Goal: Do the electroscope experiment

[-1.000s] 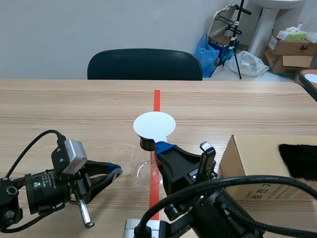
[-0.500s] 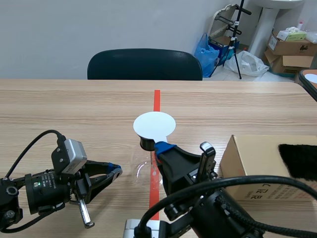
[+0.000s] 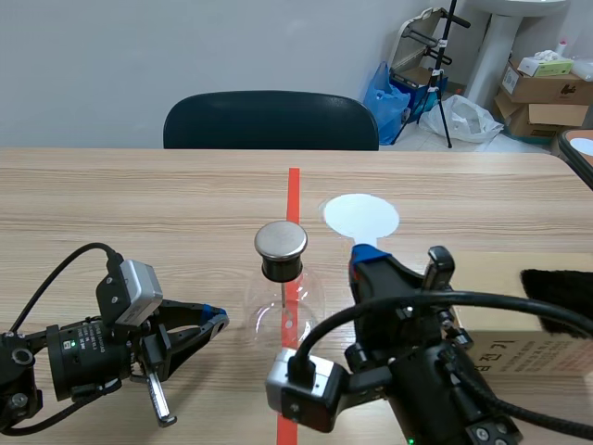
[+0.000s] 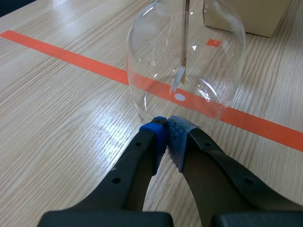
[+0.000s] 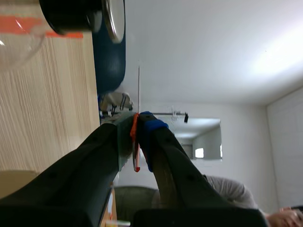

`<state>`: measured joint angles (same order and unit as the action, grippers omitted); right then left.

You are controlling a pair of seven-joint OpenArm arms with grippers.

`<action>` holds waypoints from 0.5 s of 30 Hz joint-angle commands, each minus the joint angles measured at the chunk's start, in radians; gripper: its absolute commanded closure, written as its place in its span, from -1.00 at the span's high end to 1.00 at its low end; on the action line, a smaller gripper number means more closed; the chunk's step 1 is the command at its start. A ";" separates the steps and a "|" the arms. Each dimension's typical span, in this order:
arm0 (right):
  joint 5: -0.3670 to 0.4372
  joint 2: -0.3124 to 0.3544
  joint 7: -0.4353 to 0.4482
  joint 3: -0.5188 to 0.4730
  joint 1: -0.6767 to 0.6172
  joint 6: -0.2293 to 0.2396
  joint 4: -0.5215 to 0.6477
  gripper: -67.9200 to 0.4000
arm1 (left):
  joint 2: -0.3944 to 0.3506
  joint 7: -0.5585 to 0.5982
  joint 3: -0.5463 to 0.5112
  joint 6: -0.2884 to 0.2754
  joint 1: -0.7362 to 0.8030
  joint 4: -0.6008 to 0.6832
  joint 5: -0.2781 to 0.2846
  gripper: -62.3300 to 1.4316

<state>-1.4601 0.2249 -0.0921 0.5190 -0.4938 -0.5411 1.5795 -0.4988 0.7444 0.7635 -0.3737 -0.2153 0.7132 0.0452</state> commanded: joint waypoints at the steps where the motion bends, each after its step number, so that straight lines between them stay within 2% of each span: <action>1: -0.001 0.010 -0.032 -0.003 0.012 -0.011 0.023 -0.94 | 0.000 0.014 -0.010 -0.002 -0.001 0.021 0.010 -0.86; 10: -0.001 0.010 -0.222 -0.003 0.012 -0.011 0.023 -0.94 | -0.001 0.014 -0.010 -0.002 -0.001 0.021 0.010 -0.86; 15: -0.001 0.011 -0.262 -0.003 0.012 -0.011 0.023 -0.94 | -0.001 0.014 -0.010 -0.002 -0.001 0.021 0.010 -0.86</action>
<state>-1.4601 0.2249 -0.3500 0.5190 -0.4938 -0.5411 1.5795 -0.4988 0.7441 0.7635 -0.3737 -0.2153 0.7132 0.0452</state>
